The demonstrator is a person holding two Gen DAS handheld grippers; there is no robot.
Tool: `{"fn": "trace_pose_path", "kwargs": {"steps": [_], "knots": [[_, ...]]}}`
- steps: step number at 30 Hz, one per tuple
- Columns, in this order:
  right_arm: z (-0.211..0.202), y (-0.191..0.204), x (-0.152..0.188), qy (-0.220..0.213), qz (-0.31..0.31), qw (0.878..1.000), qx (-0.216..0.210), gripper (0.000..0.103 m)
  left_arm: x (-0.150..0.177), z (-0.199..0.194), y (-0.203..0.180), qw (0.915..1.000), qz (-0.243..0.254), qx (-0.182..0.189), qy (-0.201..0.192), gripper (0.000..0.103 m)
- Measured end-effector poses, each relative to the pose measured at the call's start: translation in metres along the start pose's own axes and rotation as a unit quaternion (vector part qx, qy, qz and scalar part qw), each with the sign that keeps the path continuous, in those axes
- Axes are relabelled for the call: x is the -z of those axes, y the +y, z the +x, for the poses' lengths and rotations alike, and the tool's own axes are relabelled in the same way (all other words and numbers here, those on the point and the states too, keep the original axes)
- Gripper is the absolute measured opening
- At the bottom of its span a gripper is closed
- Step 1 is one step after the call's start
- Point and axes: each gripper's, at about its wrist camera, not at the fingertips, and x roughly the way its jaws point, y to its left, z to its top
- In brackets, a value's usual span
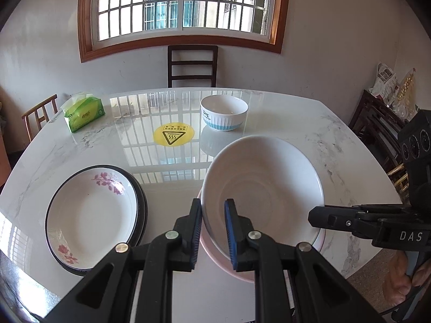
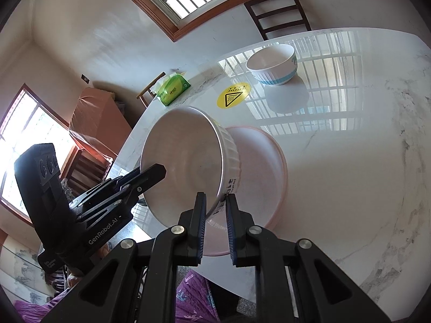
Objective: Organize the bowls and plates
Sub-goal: 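Carry the white rabbit-print bowl into the pink bowl with both grippers, then open both grippers and withdraw from the nested bowls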
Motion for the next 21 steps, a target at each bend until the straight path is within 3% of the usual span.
{"fn": "trace_pose_path", "kwargs": {"steps": [21], "knots": [[0.005, -0.011, 0.006, -0.005, 0.0, 1.0, 0.009, 0.009, 0.004, 0.013, -0.001, 0.9999, 0.012, 0.0, 0.006, 0.017]]}}
